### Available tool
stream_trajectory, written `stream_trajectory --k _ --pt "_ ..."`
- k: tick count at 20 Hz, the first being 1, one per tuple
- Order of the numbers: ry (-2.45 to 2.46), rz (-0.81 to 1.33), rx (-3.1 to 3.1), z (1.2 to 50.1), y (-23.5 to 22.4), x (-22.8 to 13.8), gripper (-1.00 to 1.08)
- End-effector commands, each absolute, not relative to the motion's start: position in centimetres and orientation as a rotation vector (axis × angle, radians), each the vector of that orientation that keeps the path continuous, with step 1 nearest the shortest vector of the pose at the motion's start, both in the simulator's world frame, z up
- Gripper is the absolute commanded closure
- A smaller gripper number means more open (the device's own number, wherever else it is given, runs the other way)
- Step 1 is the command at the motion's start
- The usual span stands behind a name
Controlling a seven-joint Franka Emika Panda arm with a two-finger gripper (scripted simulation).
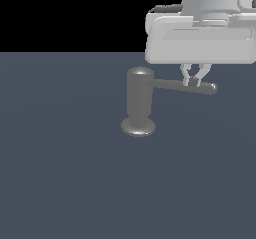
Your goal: Turn on the faucet by rotating a designated handle.
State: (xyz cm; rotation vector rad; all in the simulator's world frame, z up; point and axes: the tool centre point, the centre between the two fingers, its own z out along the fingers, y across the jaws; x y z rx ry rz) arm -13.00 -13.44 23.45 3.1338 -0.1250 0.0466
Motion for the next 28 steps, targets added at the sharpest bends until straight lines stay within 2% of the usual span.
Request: stream_trajectory --k 1,28 --pt "-0.115 0.044 3.132 23.2 -13.9 -12.1 1.08" --pt "-0.149 0.016 3.135 22.5 -20.9 -6.0 1.08"
